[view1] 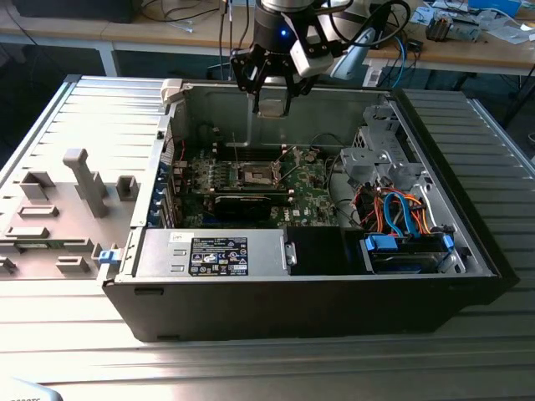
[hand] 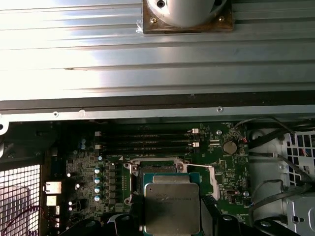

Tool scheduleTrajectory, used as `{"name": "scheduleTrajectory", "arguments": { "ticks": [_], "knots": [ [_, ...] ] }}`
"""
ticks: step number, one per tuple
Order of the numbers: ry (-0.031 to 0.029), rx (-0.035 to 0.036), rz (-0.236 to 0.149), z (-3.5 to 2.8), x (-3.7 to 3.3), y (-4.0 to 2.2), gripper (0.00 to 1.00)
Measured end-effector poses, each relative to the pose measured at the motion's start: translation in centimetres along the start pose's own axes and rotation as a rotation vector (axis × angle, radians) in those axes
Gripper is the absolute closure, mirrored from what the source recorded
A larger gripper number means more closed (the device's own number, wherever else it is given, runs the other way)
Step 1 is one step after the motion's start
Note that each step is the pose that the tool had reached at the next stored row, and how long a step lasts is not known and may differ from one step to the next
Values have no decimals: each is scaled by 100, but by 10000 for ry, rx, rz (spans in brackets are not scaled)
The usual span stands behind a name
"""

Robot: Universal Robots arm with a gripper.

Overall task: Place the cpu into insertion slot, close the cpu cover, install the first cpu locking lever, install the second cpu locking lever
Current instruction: 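Place the cpu into insertion slot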

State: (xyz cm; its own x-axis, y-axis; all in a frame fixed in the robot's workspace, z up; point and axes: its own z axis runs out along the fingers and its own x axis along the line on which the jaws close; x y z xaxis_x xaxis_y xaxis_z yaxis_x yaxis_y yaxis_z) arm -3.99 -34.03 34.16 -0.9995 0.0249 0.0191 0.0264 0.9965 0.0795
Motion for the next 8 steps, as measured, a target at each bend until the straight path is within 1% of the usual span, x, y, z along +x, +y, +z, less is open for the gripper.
{"name": "scheduleTrajectory", "arguments": {
  "ticks": [8],
  "knots": [
    [0, 3, 0, 12, 0, -1, 46]
  ]
}}
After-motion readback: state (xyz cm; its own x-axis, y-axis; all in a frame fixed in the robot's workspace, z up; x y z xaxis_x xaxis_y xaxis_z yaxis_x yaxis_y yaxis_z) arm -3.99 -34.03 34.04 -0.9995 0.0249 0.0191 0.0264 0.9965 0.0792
